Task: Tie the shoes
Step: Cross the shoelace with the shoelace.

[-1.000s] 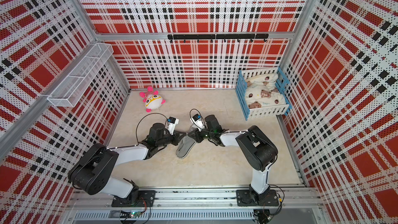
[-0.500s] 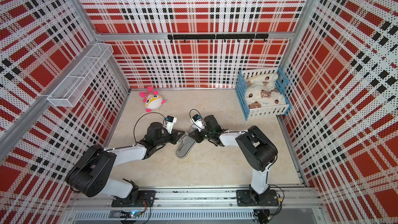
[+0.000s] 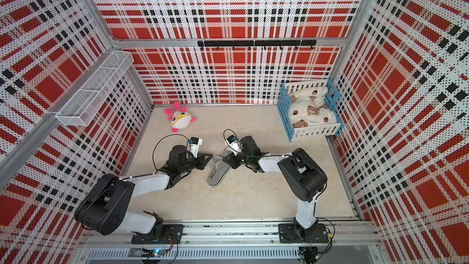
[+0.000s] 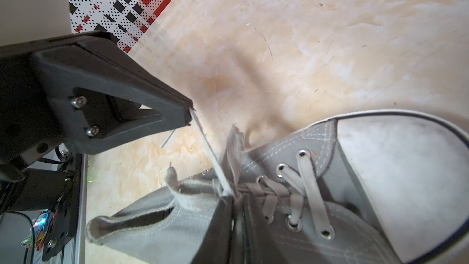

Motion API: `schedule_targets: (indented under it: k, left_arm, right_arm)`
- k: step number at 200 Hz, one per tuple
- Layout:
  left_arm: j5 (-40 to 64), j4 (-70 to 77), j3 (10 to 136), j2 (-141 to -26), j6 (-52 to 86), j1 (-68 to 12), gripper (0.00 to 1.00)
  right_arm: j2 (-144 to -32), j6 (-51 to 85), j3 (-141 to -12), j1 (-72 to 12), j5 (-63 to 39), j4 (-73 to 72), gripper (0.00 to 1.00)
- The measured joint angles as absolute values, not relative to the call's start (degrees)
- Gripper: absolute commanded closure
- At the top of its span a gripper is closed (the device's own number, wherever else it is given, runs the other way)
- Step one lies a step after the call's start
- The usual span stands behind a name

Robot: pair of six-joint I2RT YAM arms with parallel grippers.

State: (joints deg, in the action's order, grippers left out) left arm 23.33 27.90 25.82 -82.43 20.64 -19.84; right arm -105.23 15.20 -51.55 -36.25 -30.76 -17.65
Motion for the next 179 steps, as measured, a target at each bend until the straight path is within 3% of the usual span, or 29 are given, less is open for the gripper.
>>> schedule_targets:
  k: [68, 102, 117, 137, 179]
  left_arm:
    - [22.02, 28.58, 24.03, -81.45, 21.47, -19.33, 1.0]
    - [22.06, 29.3, 22.9, -81.45, 21.85, -20.4, 1.0]
    - [22.06, 29.63, 22.26, -81.45, 22.06, -21.15, 1.0]
    - [22.06, 30.22, 21.32, -81.45, 22.33, -22.24, 0.99]
    - [22.04, 30.7, 20.27, -81.45, 22.74, -22.83, 0.94]
  right_arm:
    - [-105.23, 14.79, -51.57, -36.25, -30.76, -17.17, 0.82]
    - [-105.23, 14.48, -51.7, -36.25, -30.85, -16.27, 0.71]
    - [-105.1, 14.33, -51.7, -36.25, -30.96, -15.64, 0.6]
    - [-104.09, 14.11, -51.7, -36.23, -31.07, -13.93, 0.52]
    - [-97.97, 13.23, -50.7, -35.79, -30.55, -11.14, 0.48]
